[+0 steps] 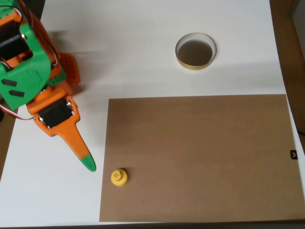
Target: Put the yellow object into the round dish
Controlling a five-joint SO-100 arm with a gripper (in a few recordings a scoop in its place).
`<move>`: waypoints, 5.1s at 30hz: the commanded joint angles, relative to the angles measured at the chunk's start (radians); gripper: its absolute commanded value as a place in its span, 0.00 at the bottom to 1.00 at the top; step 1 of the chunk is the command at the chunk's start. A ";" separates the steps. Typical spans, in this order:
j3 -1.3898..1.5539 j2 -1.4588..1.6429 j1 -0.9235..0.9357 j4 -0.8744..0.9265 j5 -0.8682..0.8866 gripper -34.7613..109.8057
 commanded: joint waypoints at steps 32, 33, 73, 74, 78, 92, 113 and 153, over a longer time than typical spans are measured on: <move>-0.532 -0.792 -0.129 0.212 0.003 0.48; -0.537 -0.804 -0.129 0.212 0.000 0.48; -0.710 -1.187 -0.055 0.132 -0.054 0.36; -0.712 -1.189 -0.057 0.132 -0.054 0.36; -0.716 -1.189 -0.058 0.137 -0.054 0.34; -0.721 -1.154 -0.083 0.167 -0.044 0.32; -0.675 -0.911 -0.098 0.219 -0.051 0.24; -0.469 -0.583 -0.937 0.437 -0.138 0.24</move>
